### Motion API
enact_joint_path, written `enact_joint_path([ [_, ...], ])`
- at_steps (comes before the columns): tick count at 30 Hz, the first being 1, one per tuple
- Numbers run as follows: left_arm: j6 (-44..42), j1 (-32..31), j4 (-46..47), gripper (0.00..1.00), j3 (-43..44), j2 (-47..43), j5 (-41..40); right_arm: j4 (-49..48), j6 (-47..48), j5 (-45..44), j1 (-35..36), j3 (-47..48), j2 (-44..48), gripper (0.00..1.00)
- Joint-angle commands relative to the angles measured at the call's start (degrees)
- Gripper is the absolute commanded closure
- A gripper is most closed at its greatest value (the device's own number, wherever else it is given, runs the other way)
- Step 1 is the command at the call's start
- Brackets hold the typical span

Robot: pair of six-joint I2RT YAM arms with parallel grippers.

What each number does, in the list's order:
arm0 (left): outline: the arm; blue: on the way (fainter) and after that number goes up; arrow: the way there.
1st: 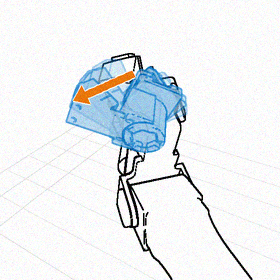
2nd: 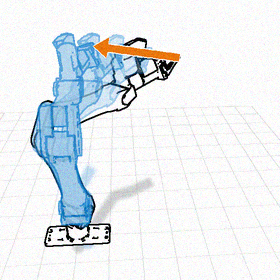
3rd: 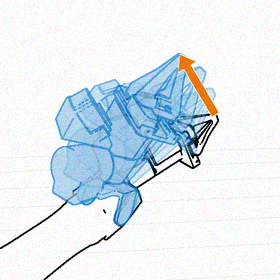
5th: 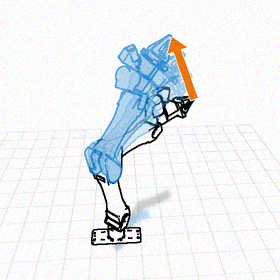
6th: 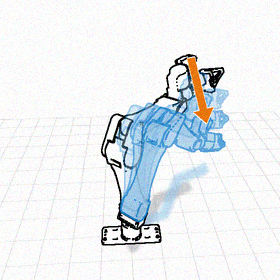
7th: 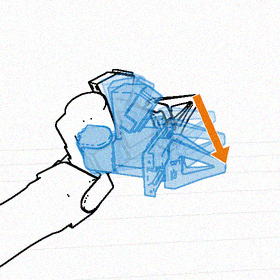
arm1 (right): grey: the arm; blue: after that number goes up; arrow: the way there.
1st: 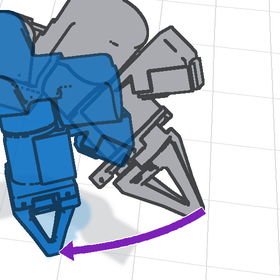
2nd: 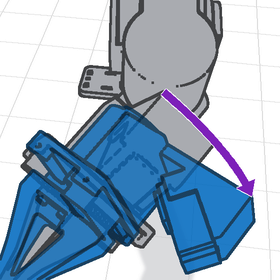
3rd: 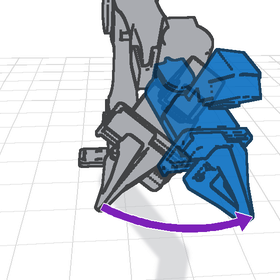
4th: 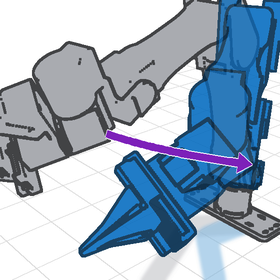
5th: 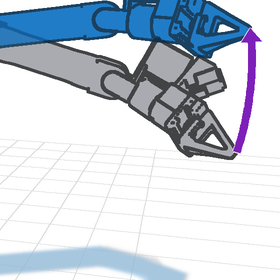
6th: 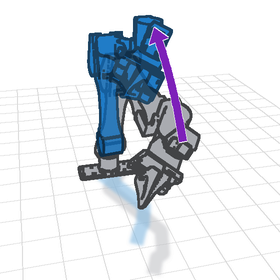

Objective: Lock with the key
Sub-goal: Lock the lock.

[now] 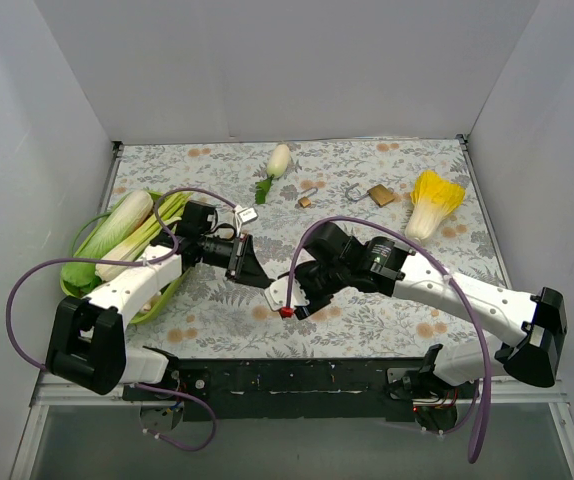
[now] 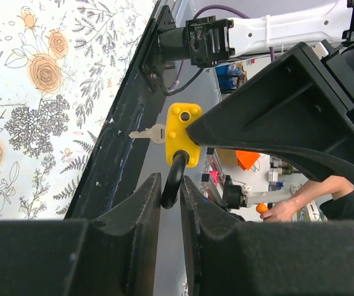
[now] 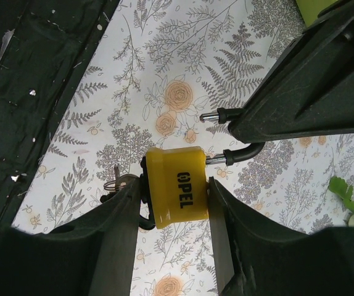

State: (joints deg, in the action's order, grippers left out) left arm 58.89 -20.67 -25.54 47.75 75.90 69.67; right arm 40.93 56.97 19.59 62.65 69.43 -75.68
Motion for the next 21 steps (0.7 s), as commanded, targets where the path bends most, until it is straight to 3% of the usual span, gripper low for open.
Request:
enact_joint_path([
  [1,-3.08,-1.22,-0.65,0.86,1.56,-2.68,1.79,-1.2,2.53,1.76,0.28,0.09,2.47,0.99],
  [4,-3.35,-1.39,-0.74,0.97,1.56,-3.12,1.26,-0.76,3.23,2.11,0.28,0.18,2.55,0.99],
  [8,-3.08,-1.48,-0.74,1.0,1.82,-3.04,1.7,-1.81,0.87,2.2,0.28,0.53,2.73,0.99],
  [9,-2.3,-1.48,-0.3,1.0,1.82,-3.3,1.35,-3.38,-0.97,1.16,0.28,0.62,2.73,0.91],
  [11,-0.45,-1.48,1.71,1.0,1.21,-4.09,1.87,-4.01,-5.52,0.1,0.28,1.58,2.29,0.68],
  [12,-0.19,-1.48,2.42,1.0,1.03,-5.14,2.4,-4.01,-7.12,-1.73,0.36,2.02,2.29,0.46],
  [15,3.67,-0.09,8.29,1.0,-0.02,-7.34,2.14,-3.05,-11.77,-3.6,-0.51,2.64,2.64,0.23],
  [18,12.28,2.55,18.4,1.0,-2.56,-9.8,4.42,-3.22,-17.04,-4.38,-2.26,2.64,5.1,0.08],
  [21,15.02,3.53,22.98,1.0,-3.36,-10.94,4.77,-3.14,-23.54,-5.35,-4.55,3.69,7.12,0.06],
])
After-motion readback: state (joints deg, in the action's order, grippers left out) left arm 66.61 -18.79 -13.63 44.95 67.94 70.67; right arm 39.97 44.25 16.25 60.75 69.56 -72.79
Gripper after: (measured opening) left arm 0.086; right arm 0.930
